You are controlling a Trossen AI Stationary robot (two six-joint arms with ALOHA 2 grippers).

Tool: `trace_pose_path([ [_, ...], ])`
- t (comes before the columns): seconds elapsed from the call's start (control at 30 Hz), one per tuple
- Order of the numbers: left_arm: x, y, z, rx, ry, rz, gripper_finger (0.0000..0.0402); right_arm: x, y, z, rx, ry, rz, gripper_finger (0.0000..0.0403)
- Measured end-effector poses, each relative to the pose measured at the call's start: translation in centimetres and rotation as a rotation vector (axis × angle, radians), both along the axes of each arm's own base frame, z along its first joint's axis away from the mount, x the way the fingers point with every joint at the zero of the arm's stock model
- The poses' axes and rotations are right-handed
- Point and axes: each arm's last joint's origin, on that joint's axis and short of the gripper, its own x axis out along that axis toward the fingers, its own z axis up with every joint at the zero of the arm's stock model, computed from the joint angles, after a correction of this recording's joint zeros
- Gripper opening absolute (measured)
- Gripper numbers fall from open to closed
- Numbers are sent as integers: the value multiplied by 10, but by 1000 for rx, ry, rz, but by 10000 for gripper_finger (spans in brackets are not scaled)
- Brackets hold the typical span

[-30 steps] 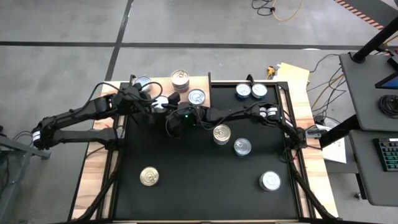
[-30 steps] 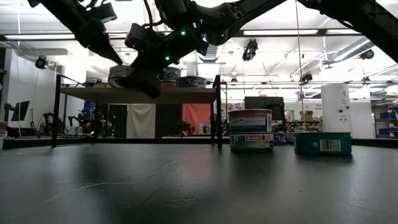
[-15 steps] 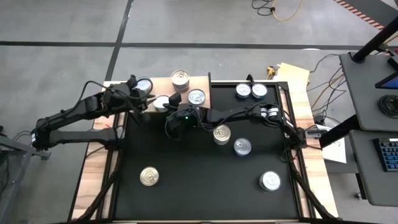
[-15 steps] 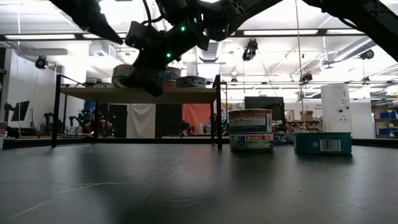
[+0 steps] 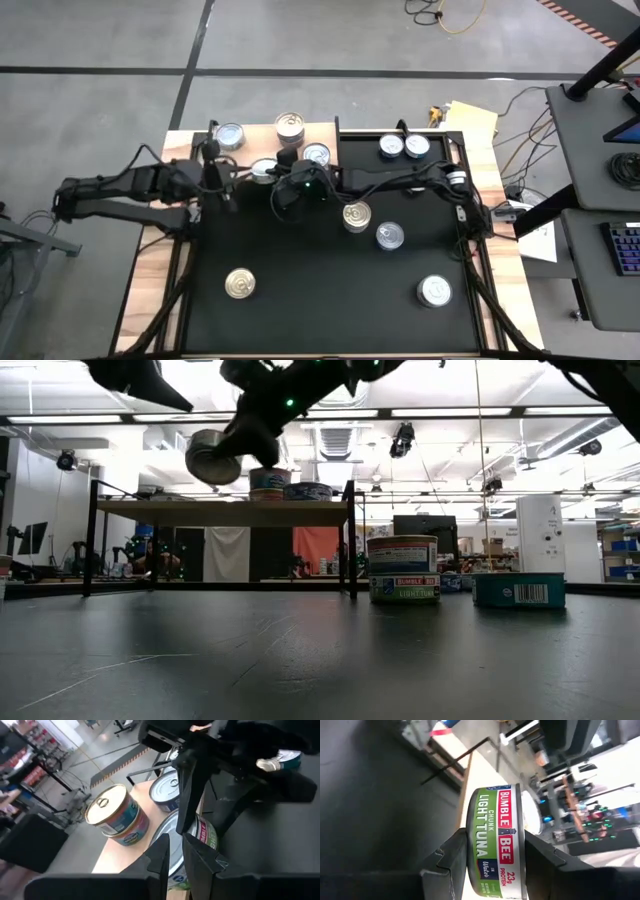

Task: Stack canned seafood by type on shelf
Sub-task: Stack the green/white tuna can on top of the other green/white tuna can on the shelf

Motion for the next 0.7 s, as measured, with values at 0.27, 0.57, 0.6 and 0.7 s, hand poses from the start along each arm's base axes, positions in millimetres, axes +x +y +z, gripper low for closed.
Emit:
trace_pose_path([
  [0.27, 3, -32, 0, 91, -4, -83, 37, -17, 18, 13, 51, 90, 11, 139],
  [0.57, 17, -71, -20, 248, 39, -122, 37, -38, 51, 32, 27, 113, 16, 139],
  [0.6, 19, -76, -23, 268, 41, -124, 37, -40, 54, 33, 30, 120, 16, 139],
  [0.7, 24, -89, -29, 302, 50, -142, 37, -47, 63, 32, 64, 152, 12, 139],
])
